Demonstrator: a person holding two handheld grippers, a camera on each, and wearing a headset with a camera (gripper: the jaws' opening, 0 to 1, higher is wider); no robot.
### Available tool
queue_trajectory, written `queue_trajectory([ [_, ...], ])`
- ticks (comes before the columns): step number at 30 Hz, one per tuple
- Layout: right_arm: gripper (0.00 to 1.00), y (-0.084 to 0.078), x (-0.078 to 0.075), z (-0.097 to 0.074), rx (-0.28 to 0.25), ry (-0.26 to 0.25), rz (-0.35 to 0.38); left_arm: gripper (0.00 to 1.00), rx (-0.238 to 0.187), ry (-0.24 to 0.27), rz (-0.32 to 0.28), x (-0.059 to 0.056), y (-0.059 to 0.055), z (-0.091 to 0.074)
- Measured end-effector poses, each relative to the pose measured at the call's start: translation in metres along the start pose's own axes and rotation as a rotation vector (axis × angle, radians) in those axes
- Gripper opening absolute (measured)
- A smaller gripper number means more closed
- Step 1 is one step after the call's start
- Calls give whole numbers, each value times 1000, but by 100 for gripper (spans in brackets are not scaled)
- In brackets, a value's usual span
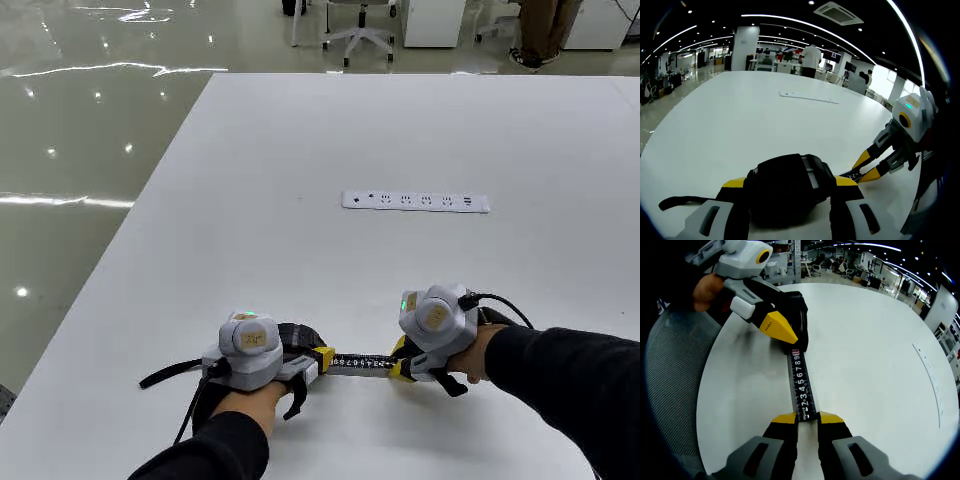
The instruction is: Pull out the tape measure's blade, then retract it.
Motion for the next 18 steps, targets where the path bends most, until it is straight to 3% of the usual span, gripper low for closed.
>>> queue_trajectory([
  [2, 9, 1, -1, 1, 0, -2, 35, 61, 1, -1, -1, 0, 0, 0],
  [4, 9, 4, 1, 2, 11, -3, 4, 61, 1, -2, -1, 0, 0, 0],
  [18, 8, 14, 2, 8, -15, 7, 11, 61, 1, -7, -4, 0, 0, -1],
])
Point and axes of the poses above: the centre of the closed fingertips' face, and the gripper's own axes: z roughly forward along the fingers, x roughly to its left, y roughly out of its top, the point moved 6 cm from there along -z, roughly backward along the fingers
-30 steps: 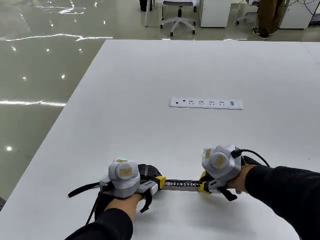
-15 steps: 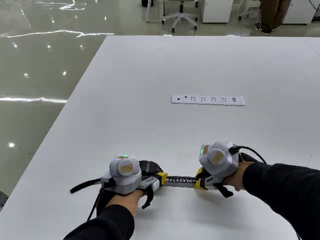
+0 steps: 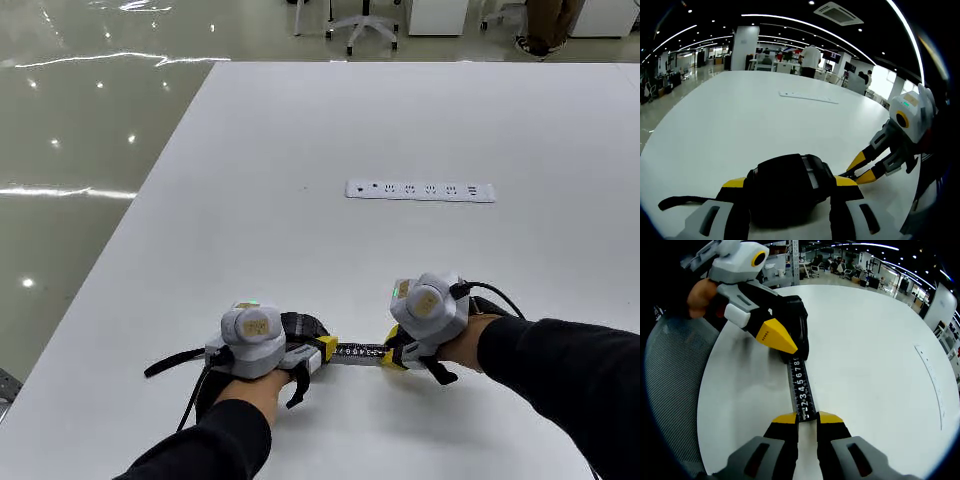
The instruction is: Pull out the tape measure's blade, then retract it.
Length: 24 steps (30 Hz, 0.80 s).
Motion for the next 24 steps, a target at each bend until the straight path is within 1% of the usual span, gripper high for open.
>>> queue_trajectory([
  [5, 8, 4, 1, 3, -17, -3, -10, 61, -1, 0, 0, 0, 0, 0],
  [7, 8, 5, 2, 4, -21, -5, 7, 61, -1, -1, 0, 0, 0, 0],
  [9, 8, 8, 4, 6, -33, -6, -2, 61, -1, -2, 0, 0, 0, 0],
  [14, 8, 14, 6, 11, -41, -7, 10, 61, -4, -3, -3, 1, 0, 0],
  [20, 8, 30, 9, 23, -68, -1, 5, 61, -1, -8, -7, 1, 0, 0],
  [24, 8, 38, 10, 28, -74, -2, -2, 61, -1, -11, -8, 2, 0, 0],
])
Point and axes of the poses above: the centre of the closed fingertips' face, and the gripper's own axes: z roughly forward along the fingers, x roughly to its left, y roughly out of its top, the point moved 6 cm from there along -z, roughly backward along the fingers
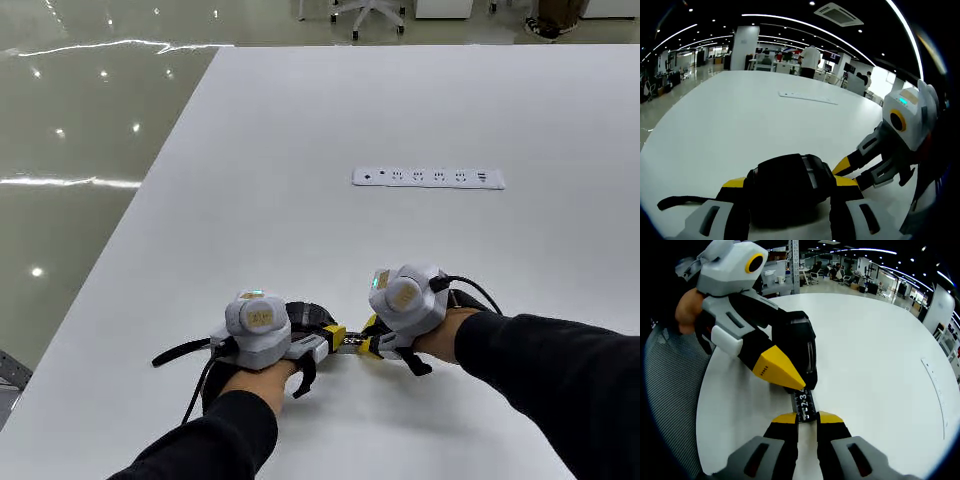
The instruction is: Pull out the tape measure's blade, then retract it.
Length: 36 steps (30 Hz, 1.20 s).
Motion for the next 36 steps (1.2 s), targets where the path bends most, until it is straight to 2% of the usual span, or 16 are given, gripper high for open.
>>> queue_trajectory([
  [5, 8, 4, 2, 4, 6, 3, 8, 61, -1, -2, -3, 0, 0, 0],
  [11, 9, 15, 4, 14, -16, 4, 9, 61, 1, -7, -5, 1, 0, 0],
  [12, 9, 14, 3, 14, 8, 10, -10, 61, 1, -8, -2, 1, 0, 0],
  [13, 9, 14, 2, 14, -4, 11, 8, 61, 1, -9, -4, 1, 0, 0],
  [22, 10, 15, 1, 15, -16, 13, 2, 61, -1, -10, -4, 1, 0, 0],
  [24, 11, 15, 1, 15, -28, 23, 64, 62, -4, -8, -5, 0, 0, 0],
  [25, 11, 15, -1, 15, -21, 24, 56, 62, -2, -6, -1, 0, 0, 0],
  [27, 11, 17, 0, 17, 7, 14, -26, 63, 10, -7, 13, -1, 2, 1],
  [30, 13, 15, 3, 15, -13, -22, -3, 63, 33, -38, 8, 1, 2, -2],
  [32, 18, 13, 3, 11, -52, -54, 46, 65, 11, -74, 7, 5, 5, -7],
  [34, 25, 11, 6, 1, -104, -77, 88, 74, -27, -141, 8, 7, 11, -13],
  [36, 28, 4, 11, -11, -119, -87, 101, 85, -13, -178, 36, 13, 11, -21],
])
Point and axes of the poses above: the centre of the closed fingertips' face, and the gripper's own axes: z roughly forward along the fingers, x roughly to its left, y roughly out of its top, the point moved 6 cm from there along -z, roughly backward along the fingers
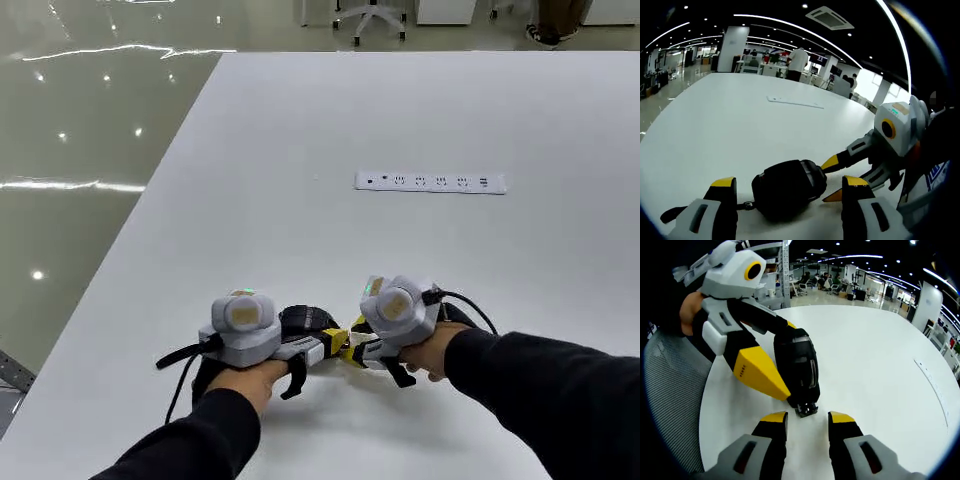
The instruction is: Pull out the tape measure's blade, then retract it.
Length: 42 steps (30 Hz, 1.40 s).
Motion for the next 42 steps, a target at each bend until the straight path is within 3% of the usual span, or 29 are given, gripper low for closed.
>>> queue_trajectory([
  [1, 31, -2, 0, -5, -10, -10, 5, 97, -11, -16, 15, 1, 1, -3],
  [2, 35, -7, 2, -15, -19, -32, 13, 98, -40, -69, 48, 1, 4, -10],
  [4, 41, -13, 4, -29, -34, -57, 33, 100, -55, -88, 87, 4, 5, -21],
  [6, 41, -22, 6, -49, -61, -95, 37, 100, -58, -102, 107, 9, 4, -35],
  [9, 46, -36, 6, -80, -97, -148, 72, 100, -65, -80, 168, 22, 0, -51],
  [12, 50, -54, 5, -117, -155, -223, 159, 100, -21, -87, 211, 27, -12, -69],
  [17, 57, -92, 14, -159, -140, -286, 164, 100, -27, -77, 220, 34, -19, -96],
  [20, 61, -110, 21, -179, -138, -308, 182, 100, -70, -60, 223, 40, -15, -112],
  [25, 69, -132, 26, -214, -144, -364, 208, 100, -46, -74, 242, 48, -16, -126],
  [28, 76, -144, 29, -229, -149, -384, 236, 100, -32, -70, 236, 57, -18, -132],
  [32, 85, -164, 34, -241, -146, -400, 280, 100, -41, -49, 245, 59, -16, -142],
  [35, 91, -175, 39, -248, -143, -411, 291, 100, -67, -75, 229, 55, -13, -147],
  [39, 99, -180, 46, -261, -166, -442, 308, 100, -50, -81, 271, 49, -16, -149],
  [42, 100, -186, 50, -267, -141, -443, 303, 100, -59, -101, 316, 42, -18, -152],
])
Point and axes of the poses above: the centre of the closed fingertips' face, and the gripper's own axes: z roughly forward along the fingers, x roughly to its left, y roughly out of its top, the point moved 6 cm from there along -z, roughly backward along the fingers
